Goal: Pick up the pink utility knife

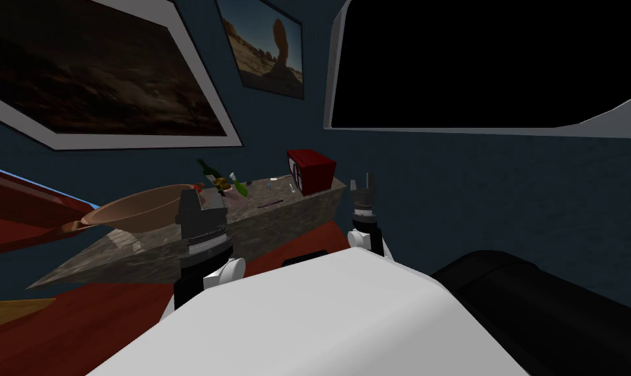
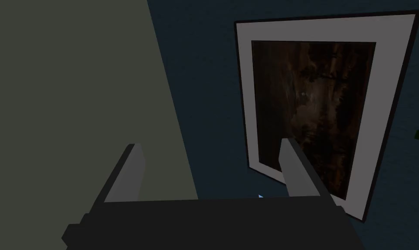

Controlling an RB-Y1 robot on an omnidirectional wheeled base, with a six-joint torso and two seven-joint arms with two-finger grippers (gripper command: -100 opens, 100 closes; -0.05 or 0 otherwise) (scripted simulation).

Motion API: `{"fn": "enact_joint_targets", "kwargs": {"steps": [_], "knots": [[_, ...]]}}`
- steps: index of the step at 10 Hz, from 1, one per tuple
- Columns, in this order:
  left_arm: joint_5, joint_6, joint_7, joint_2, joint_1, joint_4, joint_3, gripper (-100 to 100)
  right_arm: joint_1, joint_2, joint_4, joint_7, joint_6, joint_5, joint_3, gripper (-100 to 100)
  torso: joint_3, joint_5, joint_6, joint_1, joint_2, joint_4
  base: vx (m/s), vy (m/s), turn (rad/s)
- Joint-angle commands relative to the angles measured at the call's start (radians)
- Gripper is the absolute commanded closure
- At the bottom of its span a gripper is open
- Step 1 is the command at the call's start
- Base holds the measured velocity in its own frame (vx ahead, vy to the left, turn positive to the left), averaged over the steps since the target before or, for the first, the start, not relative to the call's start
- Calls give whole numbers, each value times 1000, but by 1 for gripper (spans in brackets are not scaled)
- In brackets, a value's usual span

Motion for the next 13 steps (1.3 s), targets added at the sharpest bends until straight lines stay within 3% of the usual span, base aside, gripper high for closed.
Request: {"fn": "enact_joint_targets", "kwargs": {"steps": [1, 3, 4, 7, 10, 11, 12, 13], "knots": [[12, 34, 26, 33, -19, 12, 1, -100, 0, 0, 0, 0, 0, 0, 0, 0, 0, 0, 0, 0, 0, 0, -10, 16, -77], [30, 83, 63, 65, -47, 30, 1, -100, 0, 0, 0, 0, 0, 0, 0, 0, 0, 0, 0, 2, 1, 0, -15, 33, -109], [30, 84, 63, 65, -47, 30, 1, -100, 0, 0, 0, 0, 0, 0, 0, 0, 0, 1, 0, 2, 1, 0, -11, 23, -16], [72, 179, 143, 109, -109, 72, -1, -100, 0, 0, 0, 0, 0, 0, 0, 0, 0, 0, 0, 2, 1, 0, -15, 29, -110], [89, 241, 175, 122, -134, 89, -2, -100, 0, 0, 0, 0, 0, 0, 0, 0, 0, 0, 0, 2, 0, 0, -12, 27, -65], [108, 280, 209, 134, -162, 108, -4, -100, 0, 0, 0, 0, 0, 0, 0, 0, 0, 0, 0, 2, 0, 0, -14, 24, -76], [108, 290, 209, 134, -162, 108, -4, -100, 0, 0, 0, 0, 0, 0, 0, 0, 0, 0, 0, 2, 0, 0, -10, 23, -61], [129, 325, 245, 147, -191, 129, -6, -100, 0, 0, 0, 0, 0, 0, 0, 0, 0, 0, 0, 2, 0, 0, -14, 31, -110]]}}
